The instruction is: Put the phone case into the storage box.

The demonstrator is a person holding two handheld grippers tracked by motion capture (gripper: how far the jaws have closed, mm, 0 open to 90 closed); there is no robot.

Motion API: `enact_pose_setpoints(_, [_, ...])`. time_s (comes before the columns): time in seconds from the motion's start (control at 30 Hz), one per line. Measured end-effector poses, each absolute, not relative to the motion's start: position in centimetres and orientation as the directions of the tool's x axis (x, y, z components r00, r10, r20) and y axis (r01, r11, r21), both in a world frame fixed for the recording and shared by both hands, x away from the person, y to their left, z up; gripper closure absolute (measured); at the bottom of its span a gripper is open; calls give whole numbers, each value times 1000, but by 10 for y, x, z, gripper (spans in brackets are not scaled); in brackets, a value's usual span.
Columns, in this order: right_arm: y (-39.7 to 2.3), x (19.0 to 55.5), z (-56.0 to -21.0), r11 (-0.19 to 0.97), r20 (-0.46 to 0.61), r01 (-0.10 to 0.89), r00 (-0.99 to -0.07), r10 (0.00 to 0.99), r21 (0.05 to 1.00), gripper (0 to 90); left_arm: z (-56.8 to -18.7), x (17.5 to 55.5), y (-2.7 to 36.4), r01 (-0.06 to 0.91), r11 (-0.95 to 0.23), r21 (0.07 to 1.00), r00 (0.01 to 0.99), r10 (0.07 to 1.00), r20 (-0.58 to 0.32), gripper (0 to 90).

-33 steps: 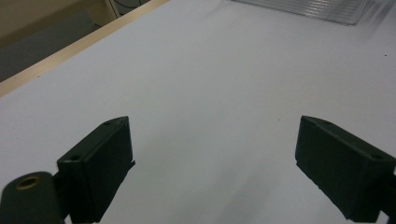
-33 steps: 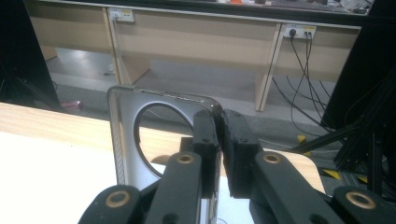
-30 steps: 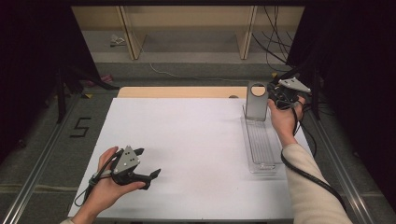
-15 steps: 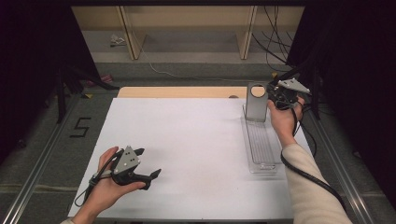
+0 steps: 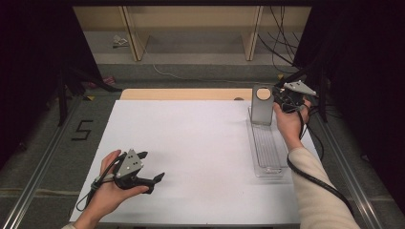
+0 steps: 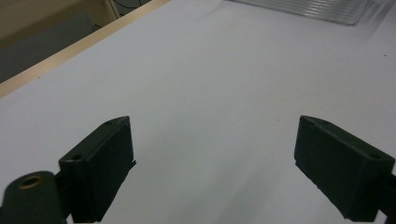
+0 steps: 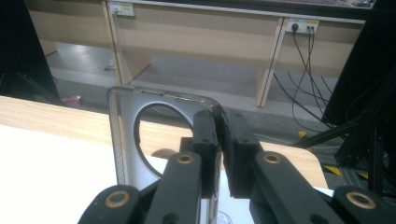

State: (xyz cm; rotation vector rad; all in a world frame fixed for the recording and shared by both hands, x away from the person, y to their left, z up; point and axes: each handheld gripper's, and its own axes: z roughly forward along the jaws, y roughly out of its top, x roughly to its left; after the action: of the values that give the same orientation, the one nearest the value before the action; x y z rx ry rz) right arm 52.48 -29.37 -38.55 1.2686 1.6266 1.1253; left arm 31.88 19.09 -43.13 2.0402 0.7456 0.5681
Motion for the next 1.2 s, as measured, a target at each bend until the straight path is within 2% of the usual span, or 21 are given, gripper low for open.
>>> enact_pose_setpoints(1.2, [-297, 528, -394, 110, -47, 315, -200, 979, 943, 843, -431, 319, 191, 289, -444, 848, 719, 685, 114, 122])
